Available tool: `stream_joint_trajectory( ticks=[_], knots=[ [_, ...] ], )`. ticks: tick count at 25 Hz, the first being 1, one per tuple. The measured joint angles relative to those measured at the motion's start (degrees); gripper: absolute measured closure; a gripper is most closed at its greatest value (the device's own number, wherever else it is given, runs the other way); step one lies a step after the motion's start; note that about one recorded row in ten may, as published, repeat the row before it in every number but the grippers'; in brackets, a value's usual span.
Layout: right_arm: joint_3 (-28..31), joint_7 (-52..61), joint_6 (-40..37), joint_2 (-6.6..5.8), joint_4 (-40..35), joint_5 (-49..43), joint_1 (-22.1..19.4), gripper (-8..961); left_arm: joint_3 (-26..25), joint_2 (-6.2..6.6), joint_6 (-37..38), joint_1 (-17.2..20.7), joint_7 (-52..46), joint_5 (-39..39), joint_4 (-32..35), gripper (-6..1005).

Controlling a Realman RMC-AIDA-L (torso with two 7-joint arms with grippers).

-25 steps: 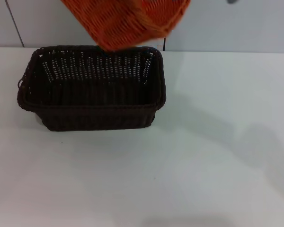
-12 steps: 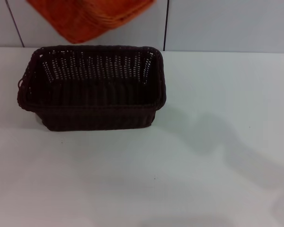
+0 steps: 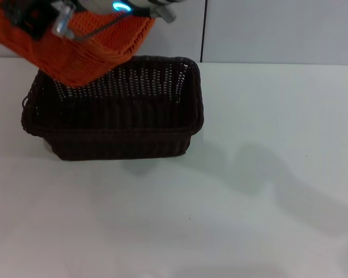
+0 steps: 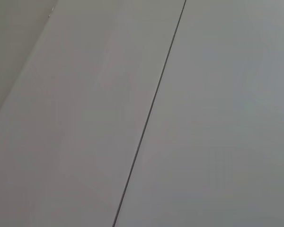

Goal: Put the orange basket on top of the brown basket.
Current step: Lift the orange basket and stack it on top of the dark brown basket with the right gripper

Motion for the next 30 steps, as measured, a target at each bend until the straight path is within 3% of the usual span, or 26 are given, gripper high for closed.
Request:
stream_joint_trajectory(
  ticks=[5, 10, 11, 12, 13, 14, 16, 19, 20, 23, 26, 30],
  knots=[
    [3.4, -21.0, 3.9, -0.29, 1.2, 8.1, -2.3, 795, 0.0, -0.32, 0.4, -0.2, 0.1, 0.0, 0.4, 487],
    [8.9, -47.4, 7.9, -0.42, -2.6, 15.1, -3.7, 795, -0.4, -1.6, 0.4, -0.5, 0.3, -0.5, 0.6, 487],
    [11.0, -57.7, 11.0, -0.42, -4.8, 16.8, -3.6, 795, -0.9, -2.06, 0.4, -0.7, 0.3, -0.6, 0.6, 487],
    [11.0, -57.7, 11.0, -0.42, -4.8, 16.8, -3.6, 795, -1.6, -2.55, 0.4, -0.9, 0.3, -0.7, 0.6, 487],
    [12.1, -62.3, 13.1, -0.43, -5.7, 17.7, -3.4, 795, -3.3, -3.61, 0.2, -1.6, 0.3, -0.7, 0.7, 487],
    [13.3, -67.1, 15.5, -0.47, -6.7, 18.6, -3.2, 795, -3.3, -3.61, 0.2, -1.6, 0.3, -0.7, 0.7, 487],
    [16.4, -77.4, 21.5, -0.53, -8.3, 19.6, -2.9, 795, -5.5, -4.78, -0.2, -2.6, 0.3, -0.7, 1.3, 487],
    [21.9, -91.3, 30.6, -0.93, -10.1, 20.1, -2.8, 795, -6.3, -4.95, -0.6, -3.0, 0.2, -0.7, 2.3, 486],
    [24.0, -95.5, 33.5, -1.27, -10.6, 20.1, -2.7, 795, -8.4, -4.83, -2.3, -4.2, 0.3, -1.4, 7.3, 486],
    [30.3, -106.1, 39.7, -2.6, -13.2, 20.3, -1.9, 795, -8.7, -4.79, -2.5, -4.4, 0.5, -2.4, 8.7, 486],
    [36.4, -117.1, 43.8, -5.36, -18.7, 21.4, -0.5, 795, -8.8, -4.84, -2.9, -4.7, 0.6, -5.9, 11.4, 486],
    [37.2, -123.0, 45.3, -6.59, -21.7, 20.5, -0.1, 794, -8.8, -5.03, -6.4, -4.6, 0.1, -7.0, 13.7, 486]
  ],
)
